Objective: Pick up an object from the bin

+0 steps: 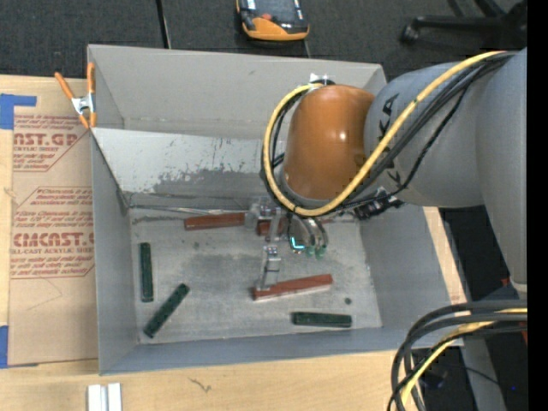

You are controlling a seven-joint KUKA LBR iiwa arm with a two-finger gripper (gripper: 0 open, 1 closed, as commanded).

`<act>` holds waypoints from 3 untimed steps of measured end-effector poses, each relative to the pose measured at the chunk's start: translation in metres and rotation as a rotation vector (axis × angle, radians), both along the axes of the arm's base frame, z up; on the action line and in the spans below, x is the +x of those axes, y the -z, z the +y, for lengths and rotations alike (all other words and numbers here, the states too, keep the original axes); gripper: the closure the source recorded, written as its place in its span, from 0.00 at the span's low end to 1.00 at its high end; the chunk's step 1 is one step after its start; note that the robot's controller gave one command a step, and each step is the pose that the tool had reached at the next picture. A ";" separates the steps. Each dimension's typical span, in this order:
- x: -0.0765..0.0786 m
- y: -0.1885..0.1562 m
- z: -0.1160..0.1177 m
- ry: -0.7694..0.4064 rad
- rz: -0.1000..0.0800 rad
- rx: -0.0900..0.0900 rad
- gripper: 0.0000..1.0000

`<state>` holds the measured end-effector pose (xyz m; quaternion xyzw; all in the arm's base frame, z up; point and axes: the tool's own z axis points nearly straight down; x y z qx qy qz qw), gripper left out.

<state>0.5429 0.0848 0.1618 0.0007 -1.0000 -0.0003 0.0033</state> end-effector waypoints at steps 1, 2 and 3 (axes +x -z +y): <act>0.002 -0.005 0.000 0.001 -0.008 0.001 0.00; -0.019 0.071 -0.048 -0.033 -0.012 0.000 0.00; -0.029 0.078 -0.060 -0.044 -0.003 -0.001 0.00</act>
Offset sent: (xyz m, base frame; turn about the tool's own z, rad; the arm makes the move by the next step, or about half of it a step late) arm -0.0256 -0.0614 -0.0918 -0.0382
